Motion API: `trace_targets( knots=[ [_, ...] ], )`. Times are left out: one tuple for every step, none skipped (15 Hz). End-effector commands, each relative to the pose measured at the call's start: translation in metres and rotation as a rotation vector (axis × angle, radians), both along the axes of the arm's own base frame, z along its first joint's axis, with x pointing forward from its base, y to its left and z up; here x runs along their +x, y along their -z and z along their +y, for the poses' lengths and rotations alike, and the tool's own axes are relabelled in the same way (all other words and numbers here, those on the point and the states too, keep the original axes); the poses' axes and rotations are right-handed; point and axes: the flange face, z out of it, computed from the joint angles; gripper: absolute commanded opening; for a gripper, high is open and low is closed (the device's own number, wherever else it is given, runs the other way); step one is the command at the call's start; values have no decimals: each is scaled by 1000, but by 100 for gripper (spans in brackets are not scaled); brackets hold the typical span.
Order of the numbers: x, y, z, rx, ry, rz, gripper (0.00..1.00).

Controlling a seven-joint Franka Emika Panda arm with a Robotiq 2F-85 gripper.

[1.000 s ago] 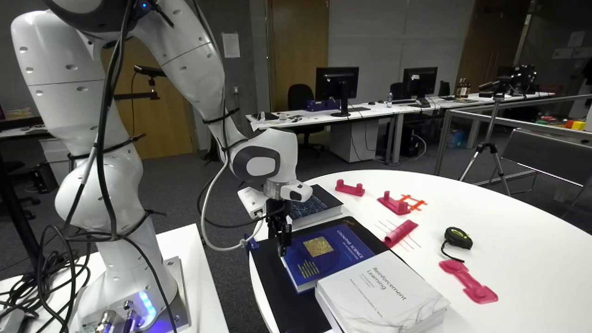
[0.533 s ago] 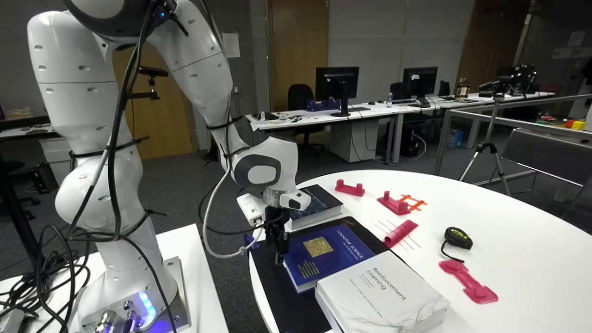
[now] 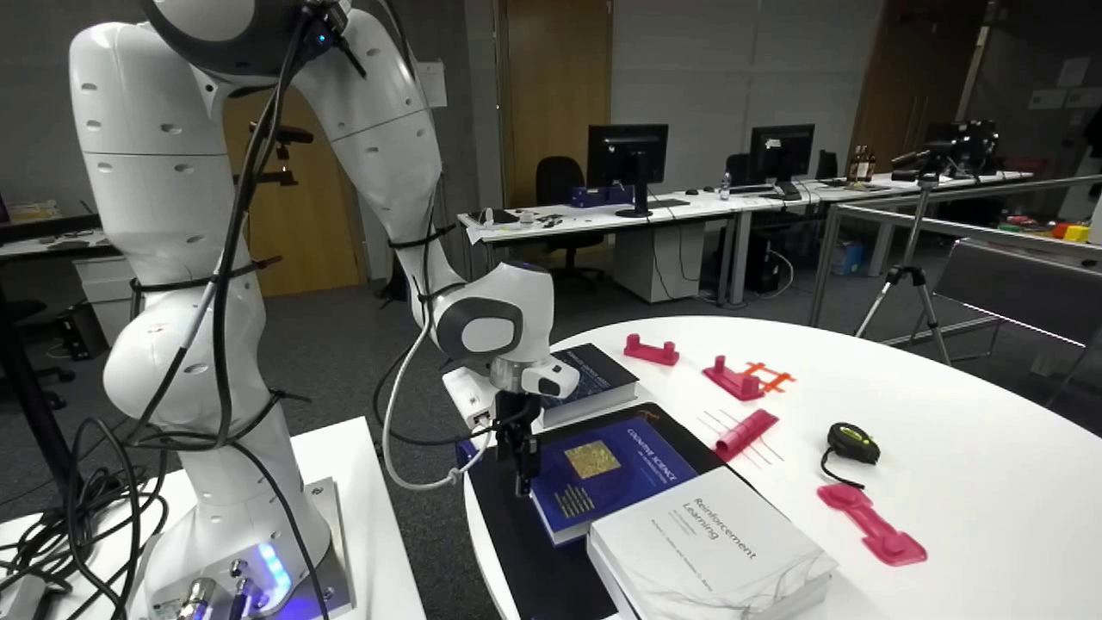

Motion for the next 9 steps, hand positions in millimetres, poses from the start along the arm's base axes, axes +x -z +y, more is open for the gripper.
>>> trace_targets(
  knots=[
    [1, 16, 1, 3, -1, -9, 100],
    [2, 19, 1, 5, -3, -15, 100],
    [3, 22, 2, 7, -6, -20, 100],
    [4, 24, 2, 7, -6, -26, 100],
    [5, 26, 2, 7, -4, -26, 100],
    [7, 28, 1, 7, -4, -31, 100],
    [9, 30, 0, 8, -1, -29, 100],
    [10, 31, -1, 9, 1, -26, 100],
    [11, 33, -2, 9, 3, -22, 100]
  ],
)
